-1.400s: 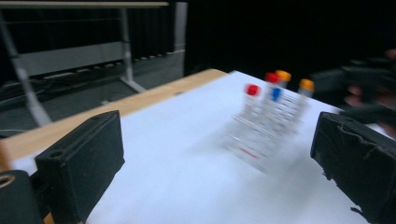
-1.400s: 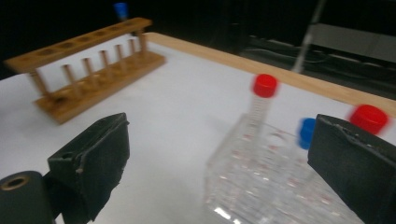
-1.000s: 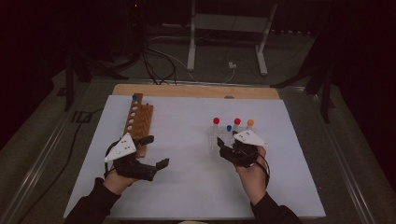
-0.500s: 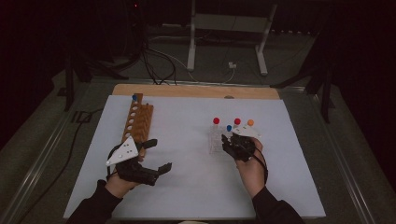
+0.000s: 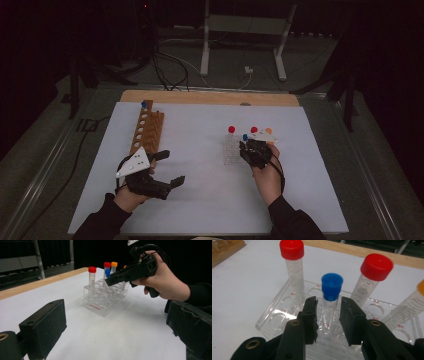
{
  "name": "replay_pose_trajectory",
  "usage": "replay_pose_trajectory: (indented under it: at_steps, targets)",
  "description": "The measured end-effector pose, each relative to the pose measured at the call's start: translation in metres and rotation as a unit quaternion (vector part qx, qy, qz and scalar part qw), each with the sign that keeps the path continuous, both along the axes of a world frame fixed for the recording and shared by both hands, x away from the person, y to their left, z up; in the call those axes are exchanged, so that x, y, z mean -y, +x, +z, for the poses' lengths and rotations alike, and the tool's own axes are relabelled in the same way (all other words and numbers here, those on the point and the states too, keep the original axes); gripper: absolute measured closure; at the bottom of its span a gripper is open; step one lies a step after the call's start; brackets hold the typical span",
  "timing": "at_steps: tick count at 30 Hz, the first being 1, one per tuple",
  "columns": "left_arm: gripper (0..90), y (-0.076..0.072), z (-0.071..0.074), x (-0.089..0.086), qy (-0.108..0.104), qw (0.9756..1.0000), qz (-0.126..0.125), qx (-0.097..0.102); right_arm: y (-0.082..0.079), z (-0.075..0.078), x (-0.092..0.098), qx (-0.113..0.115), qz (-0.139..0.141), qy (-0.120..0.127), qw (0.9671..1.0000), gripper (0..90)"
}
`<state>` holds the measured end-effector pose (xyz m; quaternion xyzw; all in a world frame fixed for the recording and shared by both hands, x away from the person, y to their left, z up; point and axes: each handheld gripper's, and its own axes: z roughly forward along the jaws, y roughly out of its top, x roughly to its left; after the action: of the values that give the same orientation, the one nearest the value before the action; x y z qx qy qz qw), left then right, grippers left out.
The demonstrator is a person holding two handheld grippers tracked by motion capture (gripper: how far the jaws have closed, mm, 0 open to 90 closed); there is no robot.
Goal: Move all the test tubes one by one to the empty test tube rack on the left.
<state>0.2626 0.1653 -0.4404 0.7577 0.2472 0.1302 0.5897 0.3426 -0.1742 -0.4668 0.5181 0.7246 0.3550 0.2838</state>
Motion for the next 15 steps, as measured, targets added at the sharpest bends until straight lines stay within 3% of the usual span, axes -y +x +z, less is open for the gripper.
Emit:
replay_pose_trajectory:
  at_steps: [5,8,15]
  targets:
    - [3.7,0.0007,-0.0004,-0.0005,0.000,1.0000,0.000,0.000,0.0022,-0.0009,-0.0014,-0.002,-0.001,-0.006,1.0000,75.5]
    - [3.7,0.0012,-0.0018,-0.0007,0.003,1.0000,0.000,-0.001,0.0029,0.0001,-0.0001,-0.007,-0.001,-0.003,1.0000,76.2]
    - [3.7,0.0039,-0.0057,-0.0016,0.010,0.9999,0.003,-0.003,0.0003,0.0057,0.0008,0.005,0.004,-0.002,1.0000,76.6]
